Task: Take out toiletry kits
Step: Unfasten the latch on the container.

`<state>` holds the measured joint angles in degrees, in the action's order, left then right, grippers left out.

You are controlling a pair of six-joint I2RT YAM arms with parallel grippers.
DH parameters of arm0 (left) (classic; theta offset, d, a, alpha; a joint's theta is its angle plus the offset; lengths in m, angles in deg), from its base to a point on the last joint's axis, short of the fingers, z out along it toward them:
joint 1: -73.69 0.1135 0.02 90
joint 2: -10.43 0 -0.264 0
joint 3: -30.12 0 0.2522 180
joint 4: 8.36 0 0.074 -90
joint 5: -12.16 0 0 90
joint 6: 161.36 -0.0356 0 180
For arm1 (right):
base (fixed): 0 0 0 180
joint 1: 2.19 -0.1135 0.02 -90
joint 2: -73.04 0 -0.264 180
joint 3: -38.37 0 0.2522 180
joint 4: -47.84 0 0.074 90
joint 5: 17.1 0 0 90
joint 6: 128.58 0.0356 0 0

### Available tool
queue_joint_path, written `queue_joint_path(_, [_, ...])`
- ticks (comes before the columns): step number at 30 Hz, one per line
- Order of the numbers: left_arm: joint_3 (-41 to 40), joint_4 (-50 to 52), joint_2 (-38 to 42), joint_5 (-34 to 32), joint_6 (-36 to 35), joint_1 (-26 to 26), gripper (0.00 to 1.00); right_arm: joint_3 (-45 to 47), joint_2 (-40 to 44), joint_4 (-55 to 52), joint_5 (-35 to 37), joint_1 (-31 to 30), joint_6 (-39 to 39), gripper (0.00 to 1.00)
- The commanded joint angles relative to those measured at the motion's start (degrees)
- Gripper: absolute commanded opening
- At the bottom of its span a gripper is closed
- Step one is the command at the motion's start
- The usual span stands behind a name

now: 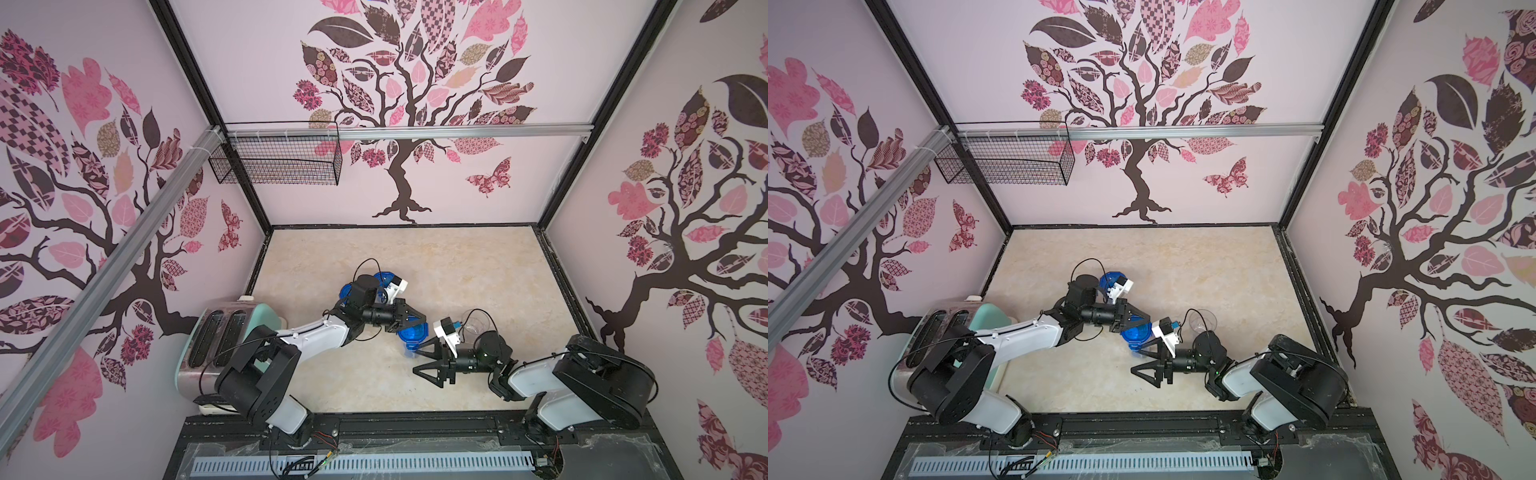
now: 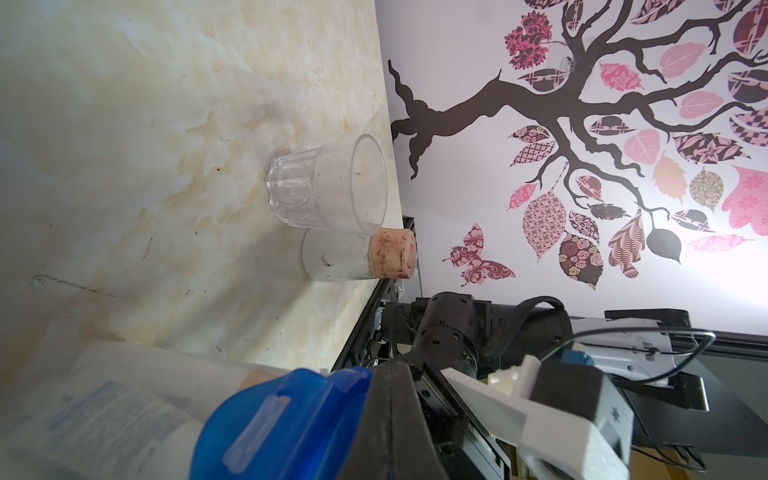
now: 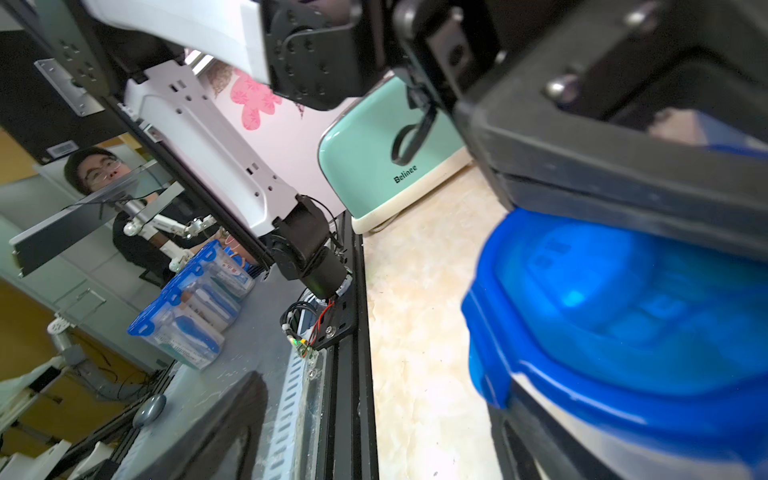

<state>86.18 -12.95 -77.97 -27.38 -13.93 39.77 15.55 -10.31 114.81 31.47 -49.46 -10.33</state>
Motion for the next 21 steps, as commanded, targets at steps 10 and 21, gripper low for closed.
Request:
queue_joint_path(10, [-3.2,12.6,-3.3,-6.5,-2.9,-1.2,0.00,-2.6,6.4,-6.3,-5.7,-0.7,-5.2,0.89])
queue_joint_path(21, [7.1,27.6,5.0,-10.1,-8.6,-1.2,0.00,-4.6,19.5,-28.7,-1.1,-0.3,-14.3,0.93])
